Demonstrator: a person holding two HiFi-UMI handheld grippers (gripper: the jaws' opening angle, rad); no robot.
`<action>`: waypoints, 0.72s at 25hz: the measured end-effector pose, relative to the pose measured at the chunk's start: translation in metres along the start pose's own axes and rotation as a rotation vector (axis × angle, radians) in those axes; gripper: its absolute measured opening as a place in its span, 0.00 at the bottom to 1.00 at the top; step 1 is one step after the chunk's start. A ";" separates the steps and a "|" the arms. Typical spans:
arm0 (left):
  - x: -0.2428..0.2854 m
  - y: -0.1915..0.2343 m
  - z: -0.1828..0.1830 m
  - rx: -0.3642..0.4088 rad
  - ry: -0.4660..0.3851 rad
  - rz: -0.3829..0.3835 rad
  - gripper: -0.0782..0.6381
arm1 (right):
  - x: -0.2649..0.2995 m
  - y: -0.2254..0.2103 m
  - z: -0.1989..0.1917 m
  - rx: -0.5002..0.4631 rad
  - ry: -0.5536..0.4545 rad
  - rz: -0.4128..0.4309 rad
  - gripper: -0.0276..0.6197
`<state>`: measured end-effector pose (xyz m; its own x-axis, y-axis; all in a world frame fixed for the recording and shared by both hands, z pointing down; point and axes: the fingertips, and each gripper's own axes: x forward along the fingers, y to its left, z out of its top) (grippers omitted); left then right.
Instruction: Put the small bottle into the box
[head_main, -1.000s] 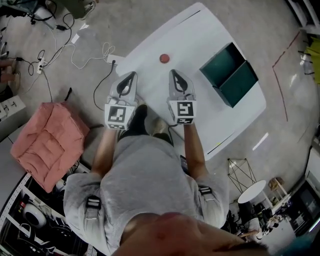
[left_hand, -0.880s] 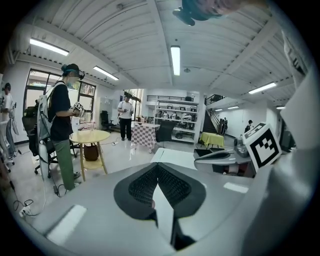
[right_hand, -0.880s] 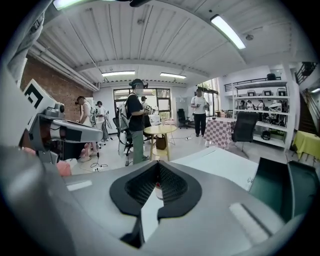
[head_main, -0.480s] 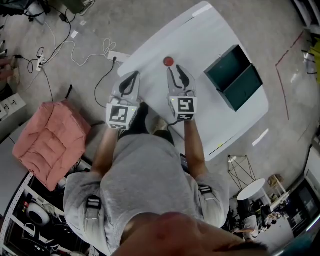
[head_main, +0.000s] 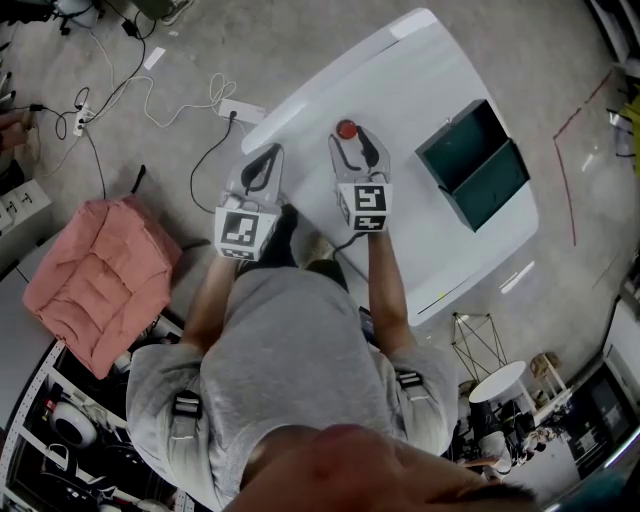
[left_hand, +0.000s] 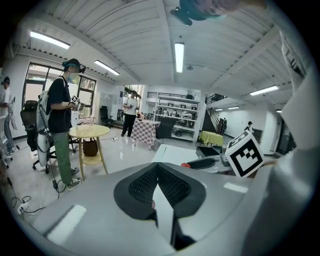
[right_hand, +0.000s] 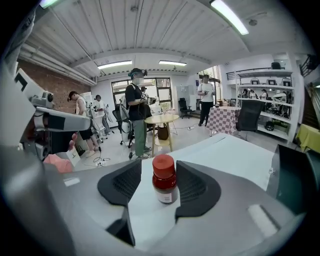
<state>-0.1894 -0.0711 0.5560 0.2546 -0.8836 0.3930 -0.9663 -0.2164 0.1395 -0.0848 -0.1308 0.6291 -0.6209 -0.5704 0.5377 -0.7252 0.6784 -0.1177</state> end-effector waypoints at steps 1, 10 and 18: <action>0.000 0.001 0.000 0.000 0.001 0.000 0.12 | 0.001 0.000 0.001 -0.002 0.001 -0.005 0.38; 0.002 0.011 0.003 0.002 0.000 0.003 0.12 | 0.006 -0.006 -0.002 -0.010 0.017 -0.048 0.28; 0.003 0.010 0.006 0.010 -0.009 -0.008 0.12 | 0.005 -0.008 0.001 -0.016 0.018 -0.059 0.26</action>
<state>-0.1983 -0.0788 0.5529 0.2617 -0.8856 0.3836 -0.9647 -0.2274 0.1331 -0.0825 -0.1396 0.6318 -0.5713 -0.6014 0.5584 -0.7555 0.6512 -0.0716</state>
